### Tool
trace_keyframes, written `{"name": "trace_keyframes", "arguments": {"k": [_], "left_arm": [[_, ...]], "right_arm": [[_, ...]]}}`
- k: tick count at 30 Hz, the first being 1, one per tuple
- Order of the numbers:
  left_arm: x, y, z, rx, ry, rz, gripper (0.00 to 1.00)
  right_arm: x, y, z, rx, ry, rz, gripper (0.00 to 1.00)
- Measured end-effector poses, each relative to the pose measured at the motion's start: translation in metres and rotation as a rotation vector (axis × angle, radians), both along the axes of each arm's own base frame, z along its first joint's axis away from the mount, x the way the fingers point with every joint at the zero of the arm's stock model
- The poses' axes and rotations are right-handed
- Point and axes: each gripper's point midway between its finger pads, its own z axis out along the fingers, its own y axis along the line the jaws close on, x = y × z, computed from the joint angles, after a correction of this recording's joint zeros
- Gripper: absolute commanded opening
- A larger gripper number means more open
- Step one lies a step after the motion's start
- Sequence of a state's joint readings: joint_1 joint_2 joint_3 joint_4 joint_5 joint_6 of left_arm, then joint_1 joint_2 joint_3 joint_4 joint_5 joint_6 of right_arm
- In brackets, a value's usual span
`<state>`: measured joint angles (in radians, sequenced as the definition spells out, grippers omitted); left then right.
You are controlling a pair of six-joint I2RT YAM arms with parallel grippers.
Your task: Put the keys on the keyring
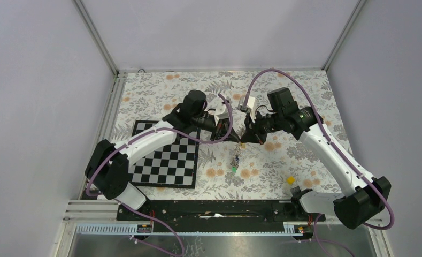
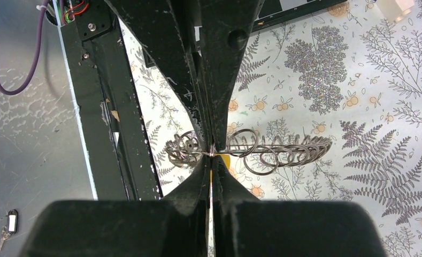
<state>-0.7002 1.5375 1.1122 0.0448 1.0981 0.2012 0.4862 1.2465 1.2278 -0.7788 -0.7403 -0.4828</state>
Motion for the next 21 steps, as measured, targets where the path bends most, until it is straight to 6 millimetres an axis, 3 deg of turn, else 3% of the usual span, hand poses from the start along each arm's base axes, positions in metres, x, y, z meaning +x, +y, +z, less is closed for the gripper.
{"name": "trace_keyframes", "arguments": {"k": [3,6,12,21], "left_arm": [[0.0,0.0,0.001,0.002,0.027,0.004,0.0],[0.0,-0.001,0.004,-0.018,0.072,0.019,0.0],[-0.002,0.001,0.007,-0.09,0.177,0.04,0.0],[-0.003,0.003,0.026,-0.163,0.223,0.043,0.0]], "right_arm": [[0.001,0.0,0.0,0.003,-0.004,0.0,0.18],[0.001,0.0,0.002,0.022,-0.029,-0.007,0.24],[0.003,-0.002,0.014,0.092,-0.08,-0.032,0.25],[0.001,0.001,0.013,0.139,-0.066,-0.02,0.26]]}}
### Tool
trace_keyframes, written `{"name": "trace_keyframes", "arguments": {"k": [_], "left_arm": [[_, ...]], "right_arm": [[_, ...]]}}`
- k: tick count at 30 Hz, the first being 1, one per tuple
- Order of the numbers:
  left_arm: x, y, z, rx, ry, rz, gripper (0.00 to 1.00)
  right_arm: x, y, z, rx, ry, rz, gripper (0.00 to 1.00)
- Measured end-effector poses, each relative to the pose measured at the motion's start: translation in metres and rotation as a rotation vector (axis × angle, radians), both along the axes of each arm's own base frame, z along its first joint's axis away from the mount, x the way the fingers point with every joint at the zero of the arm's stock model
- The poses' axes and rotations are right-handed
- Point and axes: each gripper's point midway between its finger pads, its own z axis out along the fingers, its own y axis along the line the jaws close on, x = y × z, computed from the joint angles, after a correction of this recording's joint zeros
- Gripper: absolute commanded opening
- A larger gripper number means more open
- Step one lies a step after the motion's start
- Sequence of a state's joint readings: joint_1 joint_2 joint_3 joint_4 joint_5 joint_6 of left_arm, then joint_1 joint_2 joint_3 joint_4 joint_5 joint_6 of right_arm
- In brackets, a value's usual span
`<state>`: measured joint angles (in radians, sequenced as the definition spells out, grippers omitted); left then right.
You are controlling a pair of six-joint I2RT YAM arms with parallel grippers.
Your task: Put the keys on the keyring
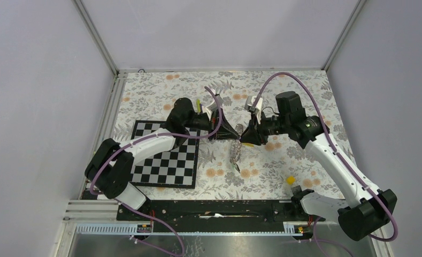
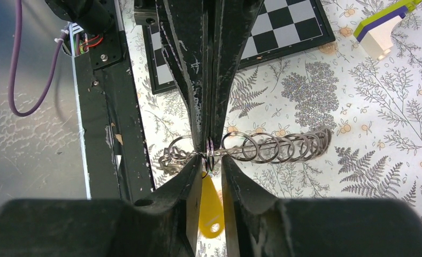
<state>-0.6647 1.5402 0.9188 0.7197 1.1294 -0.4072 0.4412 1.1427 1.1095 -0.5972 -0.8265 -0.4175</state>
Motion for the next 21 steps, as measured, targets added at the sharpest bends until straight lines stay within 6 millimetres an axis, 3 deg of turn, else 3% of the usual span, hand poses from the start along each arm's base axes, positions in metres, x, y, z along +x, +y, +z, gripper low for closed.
{"name": "trace_keyframes", "arguments": {"k": [6,15,21], "left_arm": [[-0.002,0.001,0.007,-0.026,0.027,-0.003,0.0],[-0.004,0.003,0.007,-0.05,0.054,-0.018,0.0],[-0.004,0.003,0.006,-0.054,0.035,-0.018,0.0]], "right_arm": [[-0.002,0.002,0.0,0.019,0.001,0.008,0.26],[-0.001,0.002,0.001,0.032,0.005,0.006,0.38],[-0.003,-0.005,0.011,0.041,-0.028,-0.009,0.39]]}}
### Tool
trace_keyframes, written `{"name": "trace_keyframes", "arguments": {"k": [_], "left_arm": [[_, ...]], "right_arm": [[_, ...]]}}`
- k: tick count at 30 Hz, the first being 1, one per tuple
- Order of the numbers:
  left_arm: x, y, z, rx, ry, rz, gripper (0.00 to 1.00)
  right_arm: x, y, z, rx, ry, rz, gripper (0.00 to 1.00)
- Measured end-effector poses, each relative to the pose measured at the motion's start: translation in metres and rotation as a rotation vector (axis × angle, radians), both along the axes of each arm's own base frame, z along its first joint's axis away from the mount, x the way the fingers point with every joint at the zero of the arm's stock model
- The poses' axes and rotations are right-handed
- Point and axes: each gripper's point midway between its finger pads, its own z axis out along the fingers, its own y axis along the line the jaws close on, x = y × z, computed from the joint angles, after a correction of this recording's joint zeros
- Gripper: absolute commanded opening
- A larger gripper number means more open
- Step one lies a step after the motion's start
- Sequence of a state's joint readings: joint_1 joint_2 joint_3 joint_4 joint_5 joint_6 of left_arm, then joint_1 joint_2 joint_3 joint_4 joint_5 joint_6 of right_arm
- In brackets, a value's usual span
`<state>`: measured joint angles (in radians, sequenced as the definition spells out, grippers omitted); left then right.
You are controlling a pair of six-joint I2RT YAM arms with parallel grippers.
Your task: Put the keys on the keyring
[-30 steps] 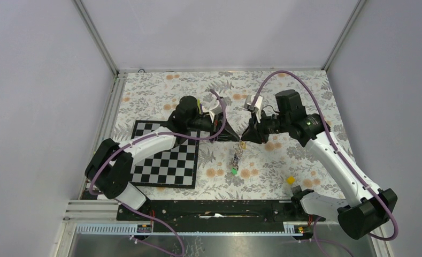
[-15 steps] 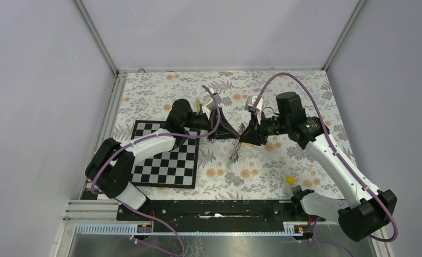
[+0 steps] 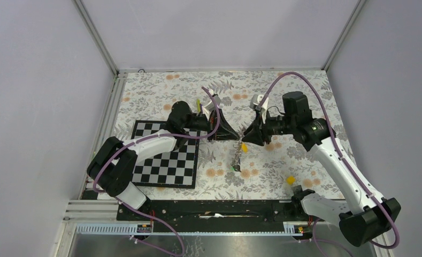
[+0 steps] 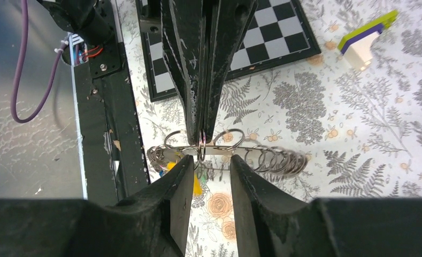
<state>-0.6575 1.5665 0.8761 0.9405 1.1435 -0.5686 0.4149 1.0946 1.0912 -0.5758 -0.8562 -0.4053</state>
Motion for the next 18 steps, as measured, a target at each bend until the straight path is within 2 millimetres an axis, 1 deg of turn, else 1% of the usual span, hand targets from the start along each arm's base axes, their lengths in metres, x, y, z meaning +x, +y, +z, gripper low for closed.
{"name": "trace_keyframes", "arguments": {"k": [3,7,14,18], "left_arm": [[0.0,0.0,-0.001,0.001,-0.008,-0.001,0.0],[0.0,0.0,-0.002,-0.001,-0.017,-0.001,0.0],[0.0,0.0,-0.002,-0.001,-0.017,-0.002,0.0],[0.0,0.0,-0.001,-0.002,-0.016,-0.003,0.0]], "right_arm": [[0.002,-0.004,0.013,0.012,-0.037,-0.012,0.38],[0.002,-0.005,0.022,0.022,-0.061,-0.013,0.38],[-0.002,-0.001,0.023,0.042,-0.041,0.022,0.4],[-0.005,0.001,0.019,0.051,-0.019,0.043,0.4]]}}
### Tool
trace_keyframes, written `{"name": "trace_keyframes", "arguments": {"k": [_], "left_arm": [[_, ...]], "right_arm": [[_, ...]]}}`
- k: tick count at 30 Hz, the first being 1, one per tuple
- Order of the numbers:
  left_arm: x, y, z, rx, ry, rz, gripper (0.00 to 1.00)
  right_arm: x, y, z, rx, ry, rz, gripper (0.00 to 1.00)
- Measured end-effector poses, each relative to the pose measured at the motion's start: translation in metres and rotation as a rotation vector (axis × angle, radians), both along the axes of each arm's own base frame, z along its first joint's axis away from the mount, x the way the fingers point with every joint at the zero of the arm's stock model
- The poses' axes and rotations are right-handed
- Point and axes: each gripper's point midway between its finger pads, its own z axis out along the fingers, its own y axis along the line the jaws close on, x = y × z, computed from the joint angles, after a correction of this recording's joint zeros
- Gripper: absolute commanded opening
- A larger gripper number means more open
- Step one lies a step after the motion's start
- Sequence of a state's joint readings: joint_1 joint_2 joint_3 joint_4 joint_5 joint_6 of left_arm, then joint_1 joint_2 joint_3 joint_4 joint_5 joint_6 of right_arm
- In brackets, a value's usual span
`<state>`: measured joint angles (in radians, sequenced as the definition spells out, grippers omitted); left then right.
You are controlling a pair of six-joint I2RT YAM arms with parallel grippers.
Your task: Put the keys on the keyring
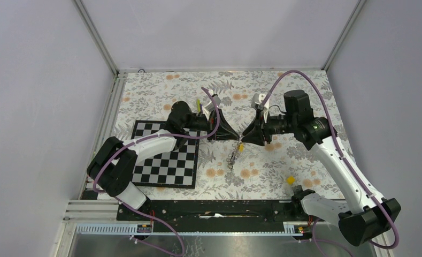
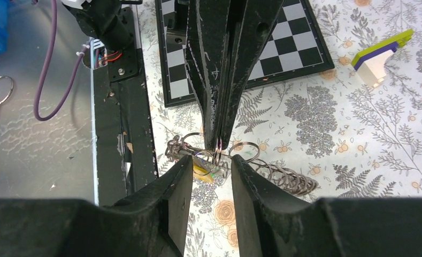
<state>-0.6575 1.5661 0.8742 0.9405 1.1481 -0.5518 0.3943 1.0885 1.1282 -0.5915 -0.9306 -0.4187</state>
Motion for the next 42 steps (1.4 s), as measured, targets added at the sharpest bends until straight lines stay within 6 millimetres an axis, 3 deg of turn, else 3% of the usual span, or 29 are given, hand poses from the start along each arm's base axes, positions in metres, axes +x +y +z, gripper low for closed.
{"name": "trace_keyframes", "arguments": {"k": [15,24,27,32,34,38,42], "left_arm": [[-0.001,0.0,0.004,-0.011,0.0,-0.003,0.0],[-0.001,0.0,0.004,-0.011,-0.003,-0.003,0.0],[-0.001,0.0,0.003,-0.013,-0.017,-0.004,0.0],[0.002,-0.001,-0.007,0.018,-0.046,0.0,0.29],[0.006,-0.002,-0.013,0.054,-0.064,0.007,0.36],[0.016,-0.004,-0.01,0.108,-0.141,0.02,0.47],[0.019,-0.003,-0.004,0.133,-0.217,0.02,0.49]], "right_arm": [[0.0,0.004,-0.014,0.006,0.047,0.022,0.31],[0.0,0.005,-0.013,0.009,0.057,0.018,0.0],[0.0,0.004,-0.014,0.008,0.058,0.016,0.0],[-0.001,0.001,-0.021,-0.025,0.071,0.003,0.0],[-0.001,-0.001,-0.025,-0.053,0.08,-0.003,0.0],[0.0,-0.003,-0.031,-0.122,0.095,-0.013,0.0],[0.0,-0.003,-0.034,-0.19,0.118,-0.017,0.0]]}}
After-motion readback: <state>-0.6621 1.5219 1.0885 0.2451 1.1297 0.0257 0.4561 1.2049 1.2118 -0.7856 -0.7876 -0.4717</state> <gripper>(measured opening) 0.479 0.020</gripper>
